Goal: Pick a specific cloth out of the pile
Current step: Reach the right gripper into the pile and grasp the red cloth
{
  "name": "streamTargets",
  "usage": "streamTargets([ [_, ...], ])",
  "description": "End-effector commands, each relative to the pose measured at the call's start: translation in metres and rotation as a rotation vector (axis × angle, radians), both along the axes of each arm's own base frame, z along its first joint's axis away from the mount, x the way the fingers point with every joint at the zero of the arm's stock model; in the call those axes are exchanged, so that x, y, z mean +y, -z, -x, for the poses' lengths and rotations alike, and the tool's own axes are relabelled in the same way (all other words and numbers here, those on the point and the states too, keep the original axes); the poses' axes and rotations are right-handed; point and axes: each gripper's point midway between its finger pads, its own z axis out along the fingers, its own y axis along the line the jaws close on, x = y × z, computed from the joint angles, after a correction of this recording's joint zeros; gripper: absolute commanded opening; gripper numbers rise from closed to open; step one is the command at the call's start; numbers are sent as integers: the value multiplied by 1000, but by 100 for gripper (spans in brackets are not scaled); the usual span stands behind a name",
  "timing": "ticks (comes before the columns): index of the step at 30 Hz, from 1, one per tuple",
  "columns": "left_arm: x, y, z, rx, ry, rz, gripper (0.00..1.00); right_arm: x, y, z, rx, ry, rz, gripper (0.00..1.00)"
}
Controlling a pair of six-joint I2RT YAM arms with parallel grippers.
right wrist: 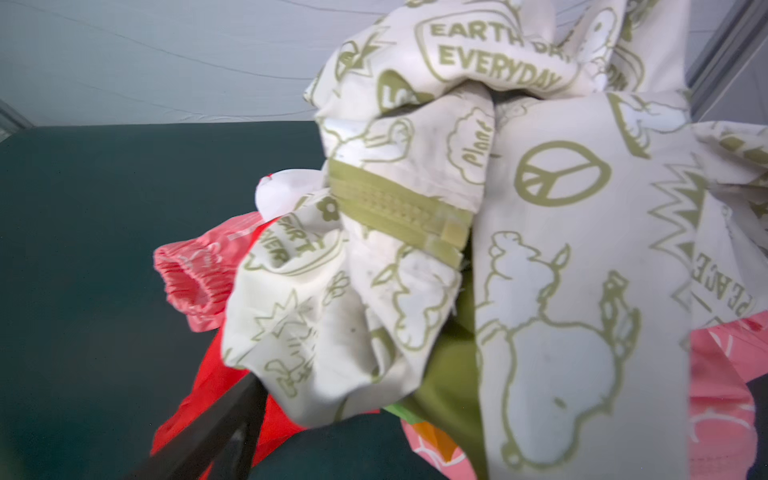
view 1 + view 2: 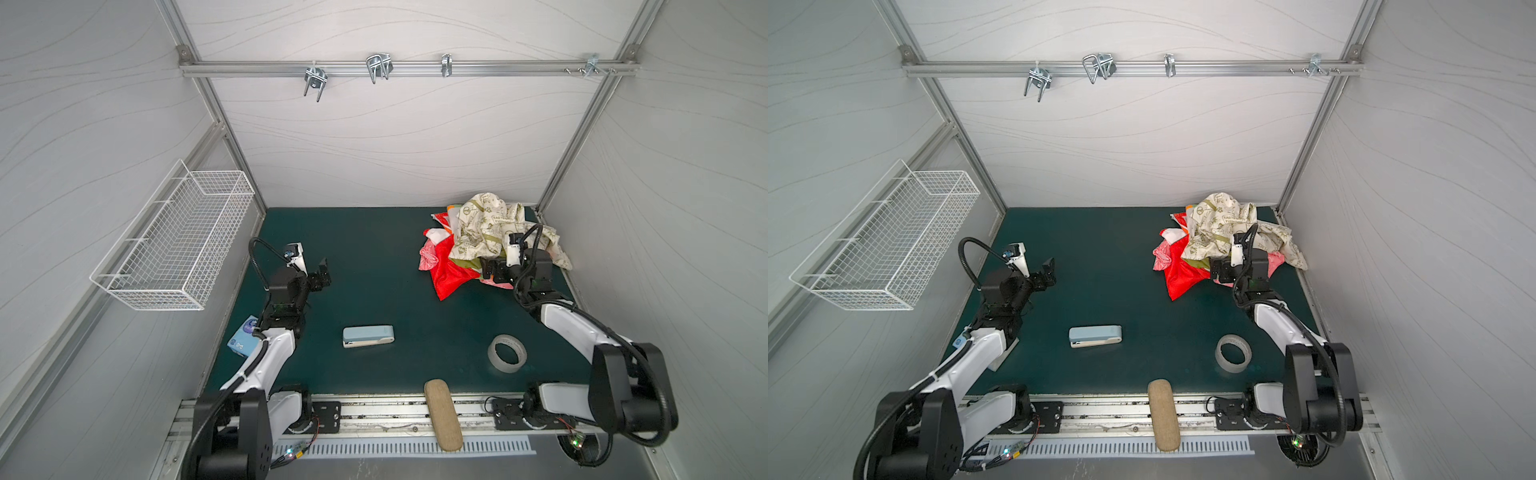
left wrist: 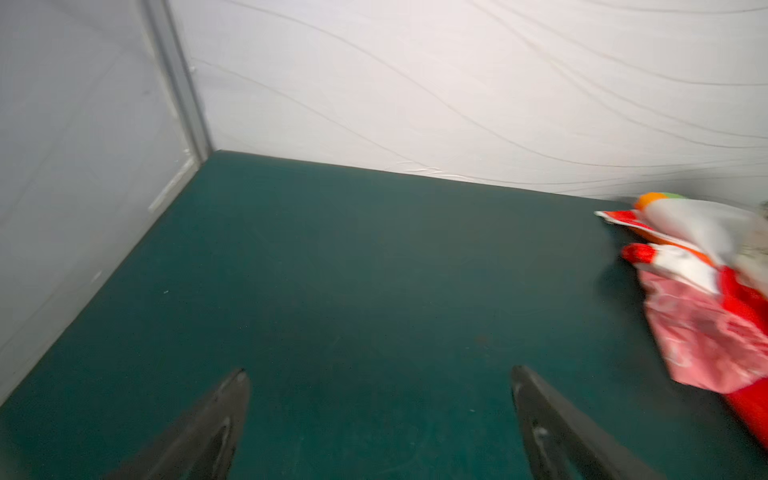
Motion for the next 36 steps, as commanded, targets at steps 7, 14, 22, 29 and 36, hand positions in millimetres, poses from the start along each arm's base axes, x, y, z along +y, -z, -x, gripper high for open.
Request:
streamTargets([
  [7, -125, -36, 44, 114, 672, 169, 99, 22, -28, 38, 186, -62, -12, 99],
  [14, -176, -33, 85, 209, 976, 207, 99, 62, -7, 54, 338, -186, -4, 99],
  [22, -186, -30, 95, 245, 1043, 204, 99, 101, 25, 60, 457, -277, 99, 98],
  [29, -190, -32, 102, 232, 1071, 191, 99, 121, 56, 64, 572, -303, 245, 95],
  [36, -192, -34, 107, 220, 1087, 182, 99, 117, 85, 50, 606, -216, 370, 95],
])
